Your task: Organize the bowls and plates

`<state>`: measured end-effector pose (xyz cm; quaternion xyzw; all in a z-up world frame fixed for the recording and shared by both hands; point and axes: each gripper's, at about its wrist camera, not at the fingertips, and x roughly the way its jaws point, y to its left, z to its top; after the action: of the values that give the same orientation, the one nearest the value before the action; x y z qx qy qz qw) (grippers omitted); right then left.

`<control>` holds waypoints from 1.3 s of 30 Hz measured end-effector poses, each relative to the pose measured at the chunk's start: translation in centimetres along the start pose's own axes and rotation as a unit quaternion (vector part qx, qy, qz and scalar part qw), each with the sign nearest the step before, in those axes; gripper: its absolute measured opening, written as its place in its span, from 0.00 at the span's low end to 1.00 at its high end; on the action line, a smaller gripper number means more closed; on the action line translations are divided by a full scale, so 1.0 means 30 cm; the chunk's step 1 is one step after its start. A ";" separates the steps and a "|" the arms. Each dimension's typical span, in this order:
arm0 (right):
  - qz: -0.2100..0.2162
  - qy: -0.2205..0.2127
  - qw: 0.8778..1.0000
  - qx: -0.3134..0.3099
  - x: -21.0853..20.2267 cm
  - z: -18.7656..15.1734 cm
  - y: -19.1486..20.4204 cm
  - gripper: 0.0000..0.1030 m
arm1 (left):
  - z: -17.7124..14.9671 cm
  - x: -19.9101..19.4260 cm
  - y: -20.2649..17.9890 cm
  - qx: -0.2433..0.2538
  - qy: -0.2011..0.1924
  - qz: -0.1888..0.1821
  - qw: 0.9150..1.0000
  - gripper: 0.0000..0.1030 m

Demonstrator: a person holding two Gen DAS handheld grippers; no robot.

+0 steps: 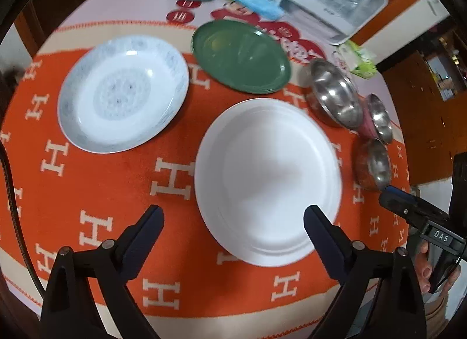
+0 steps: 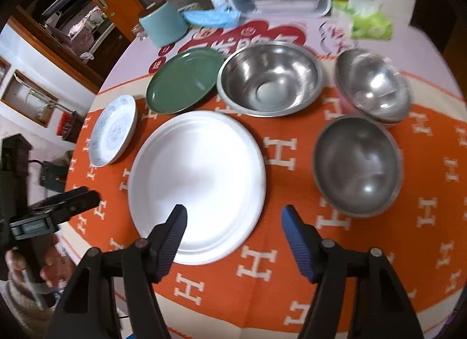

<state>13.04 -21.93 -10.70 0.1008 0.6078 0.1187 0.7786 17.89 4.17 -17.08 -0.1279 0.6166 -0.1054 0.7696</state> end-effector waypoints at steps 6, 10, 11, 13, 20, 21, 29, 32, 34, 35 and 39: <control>0.028 0.049 0.998 0.035 0.119 0.079 -0.063 0.55 | 0.068 0.110 0.065 -0.039 0.045 -0.009 0.998 0.80; 0.040 0.075 0.995 0.059 0.187 0.104 -0.110 0.49 | 0.087 0.149 0.083 -0.044 0.059 -0.014 0.997 0.79; 0.045 0.081 0.994 0.064 0.203 0.106 -0.121 0.48 | 0.090 0.157 0.081 -0.043 0.063 -0.013 0.997 0.79; 0.048 0.090 0.992 0.073 0.227 0.106 -0.138 0.46 | 0.095 0.171 0.082 -0.041 0.069 -0.012 0.997 0.78; 0.056 0.102 0.990 0.081 0.268 0.109 -0.167 0.38 | 0.103 0.207 0.083 -0.043 0.088 -0.022 0.995 0.68; 0.056 0.100 0.990 0.079 0.266 0.113 -0.164 0.38 | 0.104 0.214 0.080 -0.041 0.092 -0.024 0.995 0.66; 0.023 0.110 0.992 0.065 0.292 0.125 -0.129 0.38 | 0.104 0.231 0.064 -0.037 0.103 -0.026 0.994 0.64; 0.020 0.115 0.991 0.067 0.305 0.129 -0.124 0.38 | 0.110 0.245 0.062 -0.042 0.109 -0.032 0.993 0.64; 0.019 0.116 0.991 0.068 0.307 0.130 -0.120 0.38 | 0.112 0.253 0.058 -0.043 0.113 -0.035 0.992 0.63; 0.021 0.117 0.991 0.068 0.307 0.130 -0.121 0.38 | 0.113 0.257 0.056 -0.042 0.114 -0.036 0.992 0.61; 0.016 0.124 0.990 0.067 0.319 0.130 -0.117 0.35 | 0.119 0.270 0.056 -0.042 0.118 -0.035 0.991 0.57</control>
<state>19.28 -22.38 -19.64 0.1469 0.7045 0.1015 0.6868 23.15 3.42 -24.35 -0.1688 0.7021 -0.1208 0.6811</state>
